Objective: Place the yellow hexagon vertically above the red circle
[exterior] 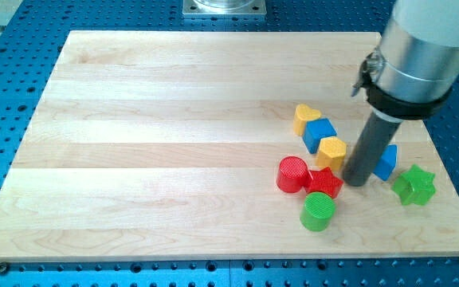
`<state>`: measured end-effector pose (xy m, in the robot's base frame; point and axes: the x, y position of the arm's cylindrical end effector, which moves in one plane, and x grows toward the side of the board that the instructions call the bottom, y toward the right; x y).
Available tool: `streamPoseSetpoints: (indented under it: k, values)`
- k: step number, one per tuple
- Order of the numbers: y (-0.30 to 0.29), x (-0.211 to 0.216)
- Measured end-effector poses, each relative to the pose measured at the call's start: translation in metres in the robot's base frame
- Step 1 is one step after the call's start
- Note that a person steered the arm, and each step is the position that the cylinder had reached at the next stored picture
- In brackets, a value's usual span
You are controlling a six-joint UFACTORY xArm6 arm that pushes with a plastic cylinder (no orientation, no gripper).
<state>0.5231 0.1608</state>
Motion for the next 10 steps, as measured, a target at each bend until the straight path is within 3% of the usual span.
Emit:
streamPoseSetpoints:
  k: [2,3,4,6,7,8,9,10]
  values:
    - [-0.055,-0.016]
    - [-0.015,-0.056]
    - [-0.051,-0.063]
    - [0.078,-0.105]
    - [0.026,-0.114]
    - [-0.031,-0.067]
    - [-0.039,-0.066]
    - [-0.025,-0.017]
